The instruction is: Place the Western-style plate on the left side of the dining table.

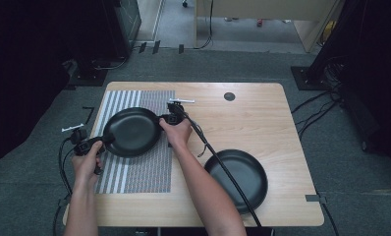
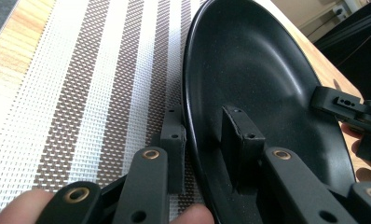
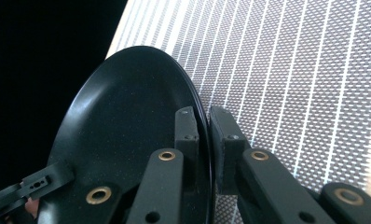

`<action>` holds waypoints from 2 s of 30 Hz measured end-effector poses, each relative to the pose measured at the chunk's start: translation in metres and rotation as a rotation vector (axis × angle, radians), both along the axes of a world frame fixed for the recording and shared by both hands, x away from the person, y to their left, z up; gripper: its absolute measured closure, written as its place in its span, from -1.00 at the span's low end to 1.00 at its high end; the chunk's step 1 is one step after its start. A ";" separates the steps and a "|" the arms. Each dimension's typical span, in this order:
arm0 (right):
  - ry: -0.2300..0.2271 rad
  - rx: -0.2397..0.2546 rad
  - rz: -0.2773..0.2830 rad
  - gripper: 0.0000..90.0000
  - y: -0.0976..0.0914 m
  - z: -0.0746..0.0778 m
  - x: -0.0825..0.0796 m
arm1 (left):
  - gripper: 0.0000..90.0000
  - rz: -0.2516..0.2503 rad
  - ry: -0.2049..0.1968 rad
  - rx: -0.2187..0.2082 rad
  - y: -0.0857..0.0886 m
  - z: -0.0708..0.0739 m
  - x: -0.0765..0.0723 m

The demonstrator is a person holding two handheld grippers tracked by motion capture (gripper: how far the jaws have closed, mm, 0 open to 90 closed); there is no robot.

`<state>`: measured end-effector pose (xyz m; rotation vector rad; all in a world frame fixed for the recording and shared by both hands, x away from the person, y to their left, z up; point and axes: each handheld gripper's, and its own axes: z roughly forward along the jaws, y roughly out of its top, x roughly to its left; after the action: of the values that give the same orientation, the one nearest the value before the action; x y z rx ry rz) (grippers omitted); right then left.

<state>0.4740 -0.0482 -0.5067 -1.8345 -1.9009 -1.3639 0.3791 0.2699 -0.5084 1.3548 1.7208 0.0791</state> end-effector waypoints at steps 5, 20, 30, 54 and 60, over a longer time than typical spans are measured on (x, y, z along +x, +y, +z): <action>-0.005 -0.012 -0.009 0.82 0.001 -0.009 0.001 | 0.58 -0.002 0.012 0.027 -0.003 -0.005 0.001; -0.102 -0.019 -0.057 0.29 -0.010 0.001 -0.011 | -0.06 -0.052 0.005 0.113 -0.014 0.004 -0.008; -0.159 -0.054 -0.061 0.10 -0.031 0.030 -0.034 | -0.26 -0.011 -0.094 0.163 -0.015 0.026 -0.030; -0.297 -0.096 0.049 -0.36 -0.107 0.055 -0.103 | -0.70 -0.056 -0.162 0.264 -0.037 0.054 -0.100; -0.315 -0.159 0.033 -0.48 -0.125 0.057 -0.116 | -0.70 -0.060 -0.163 0.288 -0.041 0.052 -0.115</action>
<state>0.3580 -0.1735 -0.4496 -1.7289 -2.2405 -1.6134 0.2644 0.2293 -0.4560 1.5617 1.5723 0.4057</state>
